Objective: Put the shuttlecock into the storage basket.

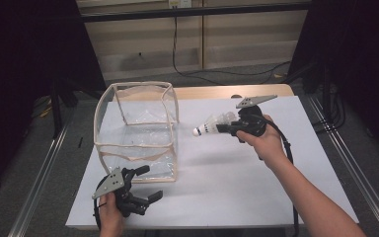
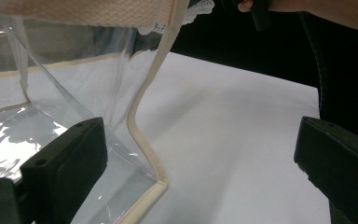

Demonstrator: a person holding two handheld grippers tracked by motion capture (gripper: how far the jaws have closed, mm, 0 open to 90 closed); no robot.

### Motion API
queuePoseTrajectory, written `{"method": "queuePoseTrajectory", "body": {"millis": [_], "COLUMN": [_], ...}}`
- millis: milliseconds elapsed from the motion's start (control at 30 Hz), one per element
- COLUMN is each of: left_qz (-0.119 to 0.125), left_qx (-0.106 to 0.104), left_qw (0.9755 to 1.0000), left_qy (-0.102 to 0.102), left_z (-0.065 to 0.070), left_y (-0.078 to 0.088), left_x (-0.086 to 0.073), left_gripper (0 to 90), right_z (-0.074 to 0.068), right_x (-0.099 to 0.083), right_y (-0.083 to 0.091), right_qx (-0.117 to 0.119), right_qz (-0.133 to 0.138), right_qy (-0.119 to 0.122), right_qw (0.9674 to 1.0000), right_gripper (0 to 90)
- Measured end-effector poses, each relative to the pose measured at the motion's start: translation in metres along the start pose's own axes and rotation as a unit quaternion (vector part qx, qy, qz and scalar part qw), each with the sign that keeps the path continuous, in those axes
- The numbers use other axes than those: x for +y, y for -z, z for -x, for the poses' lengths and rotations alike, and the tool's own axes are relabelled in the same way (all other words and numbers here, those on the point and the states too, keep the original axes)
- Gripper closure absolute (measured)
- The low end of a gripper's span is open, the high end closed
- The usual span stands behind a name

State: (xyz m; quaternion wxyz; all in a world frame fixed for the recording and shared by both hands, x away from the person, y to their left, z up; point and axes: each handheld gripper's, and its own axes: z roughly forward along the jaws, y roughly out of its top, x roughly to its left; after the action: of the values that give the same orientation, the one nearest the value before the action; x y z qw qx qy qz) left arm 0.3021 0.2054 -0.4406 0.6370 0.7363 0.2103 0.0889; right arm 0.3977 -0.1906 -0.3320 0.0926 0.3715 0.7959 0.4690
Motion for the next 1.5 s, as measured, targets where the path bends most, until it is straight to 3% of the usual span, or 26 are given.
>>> {"method": "queuePoseTrajectory", "body": {"millis": [600,1500], "left_qz": [0.001,0.0], "left_qx": [0.0,-0.001], "left_qw": [1.0,1.0], "left_qy": [-0.001,0.0], "left_z": [0.0,0.0], "left_y": [0.001,0.0], "left_x": [0.0,0.0], "left_gripper": [2.7,2.8], "right_z": [-0.004,-0.011], "right_x": [0.024,0.056], "right_y": [0.013,0.026], "right_qx": [0.007,0.009], "right_qz": [0.007,0.008], "right_qy": [0.0,0.021], "right_qw": [1.0,0.9997], "right_gripper": [88.0,87.9]}}
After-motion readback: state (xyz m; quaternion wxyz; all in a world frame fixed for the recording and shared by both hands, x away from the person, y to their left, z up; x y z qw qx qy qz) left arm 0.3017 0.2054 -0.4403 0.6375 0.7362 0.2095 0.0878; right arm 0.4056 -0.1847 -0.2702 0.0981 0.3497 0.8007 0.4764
